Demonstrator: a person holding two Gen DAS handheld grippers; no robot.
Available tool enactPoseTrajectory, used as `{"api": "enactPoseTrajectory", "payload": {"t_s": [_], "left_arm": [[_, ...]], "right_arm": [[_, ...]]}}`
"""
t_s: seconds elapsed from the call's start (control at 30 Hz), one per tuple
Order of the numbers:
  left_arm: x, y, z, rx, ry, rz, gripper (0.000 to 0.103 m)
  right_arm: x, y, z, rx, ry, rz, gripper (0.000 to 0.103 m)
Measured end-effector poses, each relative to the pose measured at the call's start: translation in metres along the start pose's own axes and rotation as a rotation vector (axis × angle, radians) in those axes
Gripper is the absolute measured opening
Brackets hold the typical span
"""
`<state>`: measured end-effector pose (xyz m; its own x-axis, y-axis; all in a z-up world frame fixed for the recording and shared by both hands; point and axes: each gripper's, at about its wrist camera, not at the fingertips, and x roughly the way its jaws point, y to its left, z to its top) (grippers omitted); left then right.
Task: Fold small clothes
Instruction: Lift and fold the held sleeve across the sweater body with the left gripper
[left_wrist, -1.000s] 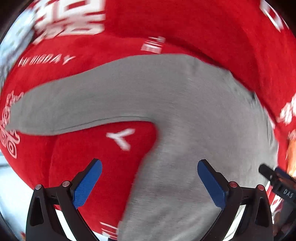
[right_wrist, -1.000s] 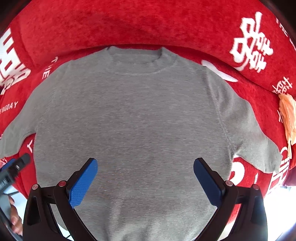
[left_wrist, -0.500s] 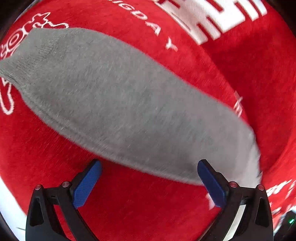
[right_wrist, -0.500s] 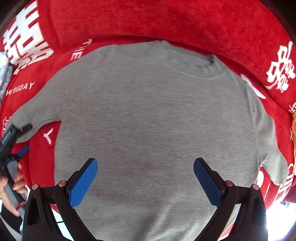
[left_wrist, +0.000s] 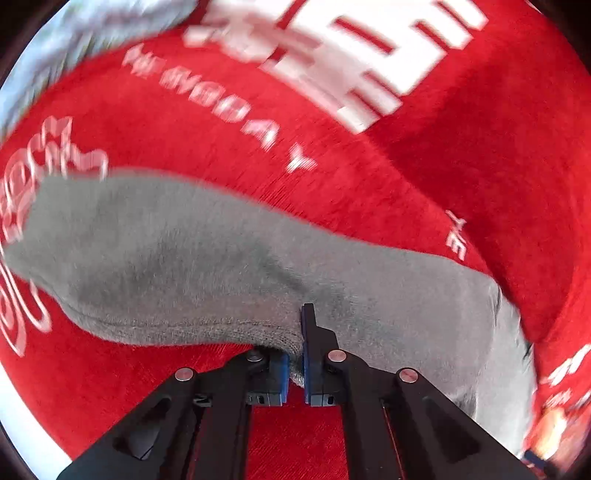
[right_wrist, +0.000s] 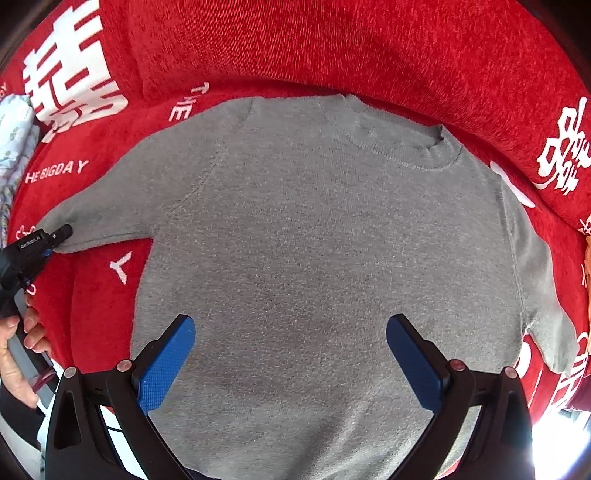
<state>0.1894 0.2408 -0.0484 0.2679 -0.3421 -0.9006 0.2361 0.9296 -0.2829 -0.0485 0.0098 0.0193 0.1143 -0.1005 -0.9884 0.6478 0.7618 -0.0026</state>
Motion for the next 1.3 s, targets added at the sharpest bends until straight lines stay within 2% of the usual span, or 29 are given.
{"api": "enactPoseTrajectory", "payload": {"t_s": [0.13, 0.23, 0.33, 0.37, 0.43, 0.53, 0.63, 0.7, 0.73, 0.77, 0.8, 0.83, 0.9, 1.0, 1.03, 1.07, 1.1, 1.13, 1.2, 1.23, 1.3], "left_arm": [[-0.033, -0.050, 0.006, 0.185, -0.090, -0.016, 0.006], [-0.061, -0.114, 0.004, 0.361, -0.150, -0.086, 0.006], [-0.077, -0.173, -0.008, 0.496, -0.176, -0.158, 0.006], [-0.079, -0.205, -0.018, 0.562, -0.175, -0.196, 0.006], [-0.073, -0.250, -0.039, 0.645, -0.147, -0.234, 0.006], [-0.048, -0.308, -0.079, 0.740, -0.054, -0.281, 0.006], [-0.022, -0.344, -0.125, 0.823, 0.037, -0.278, 0.006], [-0.008, -0.350, -0.147, 0.866, 0.073, -0.242, 0.008], [-0.002, -0.351, -0.158, 0.882, 0.085, -0.213, 0.013], [0.008, -0.352, -0.167, 0.888, 0.118, -0.187, 0.031], [0.011, -0.350, -0.170, 0.882, 0.132, -0.181, 0.055], [0.011, -0.348, -0.170, 0.875, 0.135, -0.173, 0.062], [-0.003, -0.338, -0.168, 0.880, 0.091, -0.155, 0.064], [-0.026, -0.313, -0.152, 0.856, 0.079, -0.130, 0.064], [-0.033, -0.298, -0.143, 0.831, 0.070, -0.118, 0.070], [-0.040, -0.280, -0.130, 0.795, 0.045, -0.080, 0.087], [-0.045, -0.267, -0.122, 0.768, 0.013, -0.042, 0.092], [-0.052, -0.248, -0.110, 0.728, -0.032, 0.016, 0.092], [-0.048, -0.219, -0.089, 0.669, -0.023, 0.070, 0.092], [-0.041, -0.203, -0.078, 0.615, 0.009, 0.094, 0.092], [-0.030, -0.182, -0.068, 0.536, 0.064, 0.099, 0.092]], "right_arm": [[-0.007, -0.012, -0.006, 0.055, -0.032, 0.051, 0.103], [-0.013, -0.032, -0.014, 0.127, -0.057, 0.082, 0.103], [-0.022, -0.066, -0.023, 0.210, -0.079, 0.097, 0.103], [-0.025, -0.077, -0.027, 0.231, -0.087, 0.096, 0.103], [-0.027, -0.104, -0.032, 0.272, -0.096, 0.080, 0.103], [-0.026, -0.140, -0.039, 0.336, -0.089, 0.069, 0.103], [-0.021, -0.179, -0.050, 0.411, -0.082, 0.059, 0.103], [-0.015, -0.203, -0.059, 0.460, -0.077, 0.067, 0.103], [-0.013, -0.210, -0.062, 0.473, -0.074, 0.081, 0.103], [-0.009, -0.218, -0.065, 0.484, -0.068, 0.098, 0.103], [-0.008, -0.222, -0.066, 0.485, -0.069, 0.104, 0.103], [-0.007, -0.224, -0.066, 0.482, -0.075, 0.109, 0.103], [-0.007, -0.220, -0.061, 0.449, -0.093, 0.118, 0.103], [-0.013, -0.196, -0.044, 0.354, -0.135, 0.138, 0.103], [-0.013, -0.186, -0.036, 0.312, -0.140, 0.142, 0.103], [-0.015, -0.166, -0.023, 0.228, -0.134, 0.151, 0.103], [-0.017, -0.151, -0.014, 0.170, -0.132, 0.142, 0.103], [-0.017, -0.134, -0.005, 0.116, -0.135, 0.125, 0.103], [-0.021, -0.093, 0.013, -0.020, -0.171, 0.101, 0.103], [-0.023, -0.071, 0.021, -0.090, -0.203, 0.094, 0.103], [-0.018, -0.044, 0.035, -0.172, -0.219, 0.088, 0.103]]}}
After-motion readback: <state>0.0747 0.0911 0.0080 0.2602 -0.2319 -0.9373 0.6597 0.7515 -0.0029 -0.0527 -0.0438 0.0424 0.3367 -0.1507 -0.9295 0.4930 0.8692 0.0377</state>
